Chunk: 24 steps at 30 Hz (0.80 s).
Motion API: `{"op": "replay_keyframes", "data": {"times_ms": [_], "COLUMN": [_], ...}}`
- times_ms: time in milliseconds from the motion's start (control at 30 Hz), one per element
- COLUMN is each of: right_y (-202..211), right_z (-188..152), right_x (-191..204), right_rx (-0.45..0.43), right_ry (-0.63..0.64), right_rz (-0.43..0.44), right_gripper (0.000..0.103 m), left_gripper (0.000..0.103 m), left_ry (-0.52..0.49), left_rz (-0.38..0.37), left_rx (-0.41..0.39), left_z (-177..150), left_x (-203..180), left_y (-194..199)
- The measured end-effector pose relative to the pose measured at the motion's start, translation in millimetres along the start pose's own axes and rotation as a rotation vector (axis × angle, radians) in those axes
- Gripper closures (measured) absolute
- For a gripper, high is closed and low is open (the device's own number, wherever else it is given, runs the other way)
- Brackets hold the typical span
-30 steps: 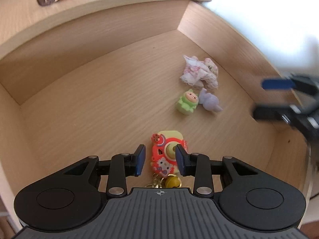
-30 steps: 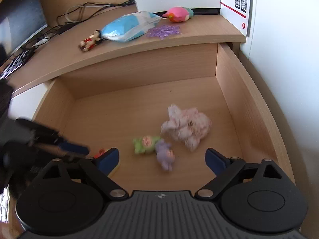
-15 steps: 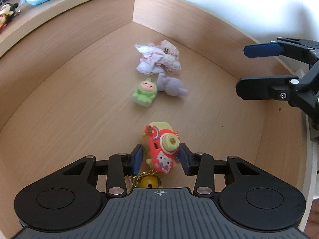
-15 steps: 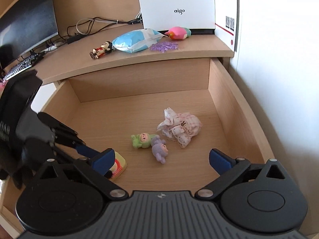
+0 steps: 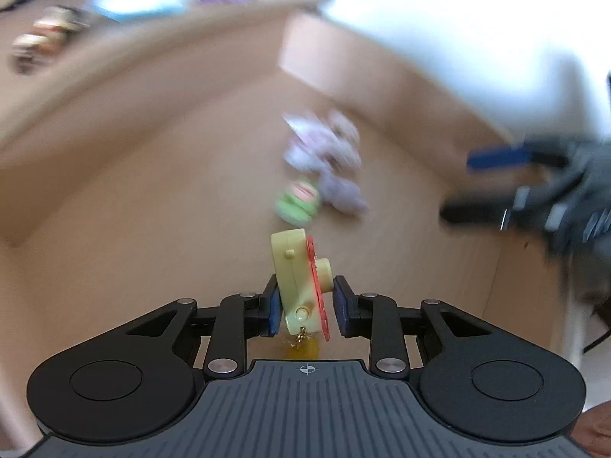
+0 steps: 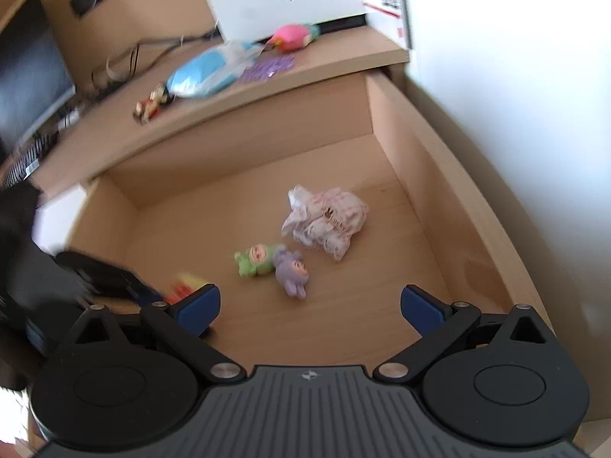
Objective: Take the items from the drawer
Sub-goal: 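Grasp the red-and-yellow toy keychain with the left tool and lift it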
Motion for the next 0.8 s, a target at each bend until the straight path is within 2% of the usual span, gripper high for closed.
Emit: {"op": "replay_keyframes", "data": {"times_ms": [67,200,300,333,400,500,533,600,633,667,800], "right_y": [-6,-26,-46,-53,-65,-81,-86,-92,-91,-90,-72], "right_z": [-3,-13,-24,-28,-37,-44,-45,-45,-44,-44,-42], "right_x": [16,72,119,131,152,169,171,173,174,174,167], "right_rx": [0.044,0.194,0.333,0.379,0.447,0.48,0.491,0.52,0.528,0.531,0.486], "right_ry": [0.053,0.158,0.25,0.286,0.367,0.473,0.481,0.47,0.461,0.459,0.466], "right_rz": [0.013,0.114,0.189,0.202,0.187,0.117,0.102,0.111,0.125,0.125,0.112], "right_gripper": [0.002,0.003,0.015,0.023,0.025,0.025,0.028,0.039,0.05,0.053,0.053], "left_gripper": [0.072,0.072,0.072,0.072,0.072,0.072,0.072,0.072,0.072,0.072,0.072], "left_ry": [0.037,0.107,0.133,0.136,0.147,0.168,0.174,0.175,0.176,0.179,0.18], "left_rz": [0.015,0.038,0.017,0.009,-0.009,-0.045,-0.053,-0.065,-0.064,-0.061,-0.069], "left_rx": [-0.056,-0.155,-0.187,-0.191,-0.196,-0.197,-0.196,-0.188,-0.181,-0.171,-0.139], "left_z": [2,5,0,-2,-6,-9,-11,-15,-17,-18,-22], "left_x": [15,43,55,57,62,68,69,70,71,71,67], "left_y": [20,53,67,68,70,65,65,61,61,59,52]}}
Point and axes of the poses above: each gripper's, at about its wrist camera, not at the fingertips, and y roughly against the way its jaws point, x to its left, z to its top, the point moved 6 cm from there along -y, roughly the way its jaws point
